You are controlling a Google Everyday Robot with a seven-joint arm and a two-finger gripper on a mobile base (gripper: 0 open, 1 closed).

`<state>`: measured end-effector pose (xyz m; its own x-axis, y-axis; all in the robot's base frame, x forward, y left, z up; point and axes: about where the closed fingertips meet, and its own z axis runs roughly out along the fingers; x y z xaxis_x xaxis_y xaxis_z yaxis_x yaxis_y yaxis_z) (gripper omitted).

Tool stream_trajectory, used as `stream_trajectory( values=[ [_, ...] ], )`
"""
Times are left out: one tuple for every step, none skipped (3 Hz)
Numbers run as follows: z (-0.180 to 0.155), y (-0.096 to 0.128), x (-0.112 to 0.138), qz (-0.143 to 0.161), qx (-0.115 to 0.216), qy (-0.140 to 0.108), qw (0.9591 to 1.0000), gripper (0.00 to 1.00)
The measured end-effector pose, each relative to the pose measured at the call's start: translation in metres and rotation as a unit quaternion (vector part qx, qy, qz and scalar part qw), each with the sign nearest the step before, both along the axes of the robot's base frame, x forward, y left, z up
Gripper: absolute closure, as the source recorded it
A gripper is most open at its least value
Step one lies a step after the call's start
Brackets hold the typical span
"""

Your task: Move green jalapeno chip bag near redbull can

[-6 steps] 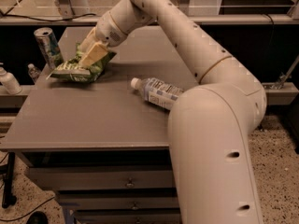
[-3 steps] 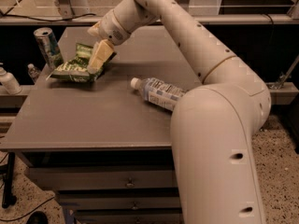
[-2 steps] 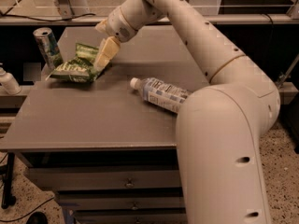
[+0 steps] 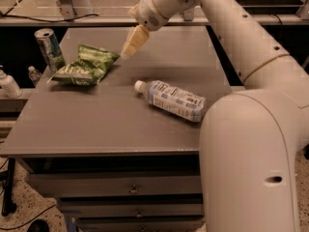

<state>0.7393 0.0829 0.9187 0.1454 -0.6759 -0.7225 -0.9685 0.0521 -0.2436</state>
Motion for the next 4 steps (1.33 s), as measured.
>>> stream_trajectory(
  values=[
    [0.02,-0.058,0.028,-0.072,-0.02,-0.039,0.9964,0.0],
    [0.049,-0.113,0.047,-0.131,-0.034,-0.081,0.9874,0.0],
    [0.075,-0.167,0.052,-0.195,-0.037,-0.104,0.9746,0.0],
    [0.076,-0.173,0.053,-0.202,-0.037,-0.104,0.9731,0.0]
  ],
)
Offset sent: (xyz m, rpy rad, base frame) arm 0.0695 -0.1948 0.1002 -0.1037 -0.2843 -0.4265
